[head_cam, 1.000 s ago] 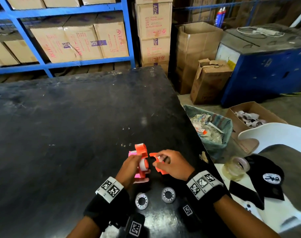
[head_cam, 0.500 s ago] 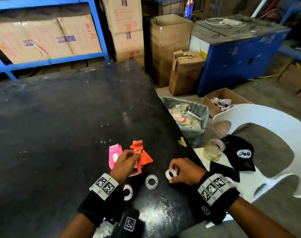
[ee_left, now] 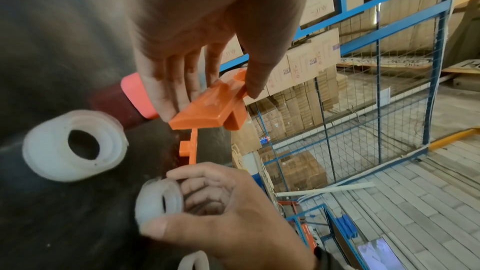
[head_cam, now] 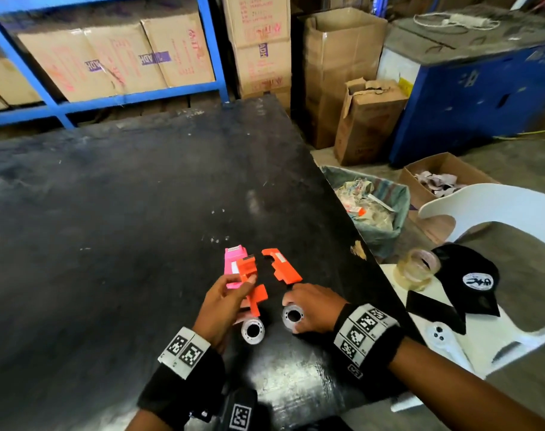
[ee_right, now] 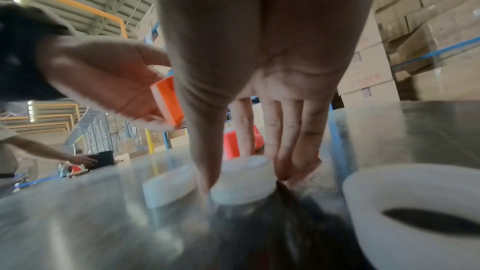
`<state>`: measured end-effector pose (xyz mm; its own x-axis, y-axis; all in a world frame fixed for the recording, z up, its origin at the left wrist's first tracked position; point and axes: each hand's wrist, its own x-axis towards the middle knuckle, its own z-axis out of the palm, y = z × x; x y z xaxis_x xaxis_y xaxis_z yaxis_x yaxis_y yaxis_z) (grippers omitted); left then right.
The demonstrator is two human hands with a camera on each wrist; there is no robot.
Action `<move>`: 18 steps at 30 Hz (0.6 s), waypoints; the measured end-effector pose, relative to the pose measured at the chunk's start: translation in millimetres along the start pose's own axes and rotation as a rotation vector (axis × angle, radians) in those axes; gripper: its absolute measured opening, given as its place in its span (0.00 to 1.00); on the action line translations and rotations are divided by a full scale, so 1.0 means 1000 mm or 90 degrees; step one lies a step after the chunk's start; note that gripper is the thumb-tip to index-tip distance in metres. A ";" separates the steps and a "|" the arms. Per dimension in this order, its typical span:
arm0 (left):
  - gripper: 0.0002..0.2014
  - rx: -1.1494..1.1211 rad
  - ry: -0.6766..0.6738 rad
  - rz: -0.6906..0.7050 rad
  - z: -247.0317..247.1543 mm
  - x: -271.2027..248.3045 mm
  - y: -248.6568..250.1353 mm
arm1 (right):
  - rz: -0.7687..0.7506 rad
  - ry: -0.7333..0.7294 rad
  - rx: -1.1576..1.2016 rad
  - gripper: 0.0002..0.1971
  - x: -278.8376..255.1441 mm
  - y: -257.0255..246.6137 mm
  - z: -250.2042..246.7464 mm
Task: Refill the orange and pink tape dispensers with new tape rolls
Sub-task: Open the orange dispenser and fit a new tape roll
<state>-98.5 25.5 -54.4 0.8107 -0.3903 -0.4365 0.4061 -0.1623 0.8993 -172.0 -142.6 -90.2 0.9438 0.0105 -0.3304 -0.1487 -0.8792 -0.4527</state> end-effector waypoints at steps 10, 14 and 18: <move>0.19 -0.021 0.007 0.004 -0.021 -0.007 0.013 | -0.147 0.055 0.644 0.20 0.016 -0.026 -0.037; 0.26 -0.041 -0.001 -0.002 -0.022 -0.007 0.017 | -0.159 0.063 0.649 0.21 0.020 -0.032 -0.034; 0.21 -0.130 -0.042 -0.031 -0.022 -0.004 0.017 | -0.174 0.124 0.643 0.19 0.025 -0.043 -0.032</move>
<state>-85.8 44.9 -38.1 0.7620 -0.4454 -0.4701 0.5262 0.0027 0.8504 -132.7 -120.0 -52.7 0.9998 -0.0071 -0.0163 -0.0167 -0.0553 -0.9983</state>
